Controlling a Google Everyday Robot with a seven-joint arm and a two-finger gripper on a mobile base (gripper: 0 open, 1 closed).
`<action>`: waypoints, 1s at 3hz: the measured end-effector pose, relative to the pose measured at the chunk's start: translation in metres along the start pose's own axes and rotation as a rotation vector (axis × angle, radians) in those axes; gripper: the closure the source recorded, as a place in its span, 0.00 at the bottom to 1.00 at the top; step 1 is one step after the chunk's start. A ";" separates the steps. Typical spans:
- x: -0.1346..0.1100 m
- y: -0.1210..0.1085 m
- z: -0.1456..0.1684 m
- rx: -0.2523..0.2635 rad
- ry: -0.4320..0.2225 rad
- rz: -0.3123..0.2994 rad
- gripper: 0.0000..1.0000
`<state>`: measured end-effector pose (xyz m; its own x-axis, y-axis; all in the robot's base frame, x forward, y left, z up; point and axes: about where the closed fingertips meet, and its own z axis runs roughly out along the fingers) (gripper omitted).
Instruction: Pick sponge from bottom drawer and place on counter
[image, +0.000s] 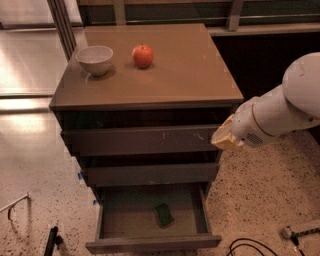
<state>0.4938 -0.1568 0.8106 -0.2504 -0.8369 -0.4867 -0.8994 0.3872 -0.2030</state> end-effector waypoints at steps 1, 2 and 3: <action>0.020 0.023 0.070 -0.047 -0.039 0.039 1.00; 0.040 0.050 0.161 -0.104 -0.081 0.080 1.00; 0.064 0.057 0.264 -0.116 -0.146 0.176 1.00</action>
Offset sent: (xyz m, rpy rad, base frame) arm 0.0508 0.0789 -0.2708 0.2438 -0.0063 -0.0752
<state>0.5209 -0.0857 0.5438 -0.3603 -0.6925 -0.6249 -0.8837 0.4679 -0.0090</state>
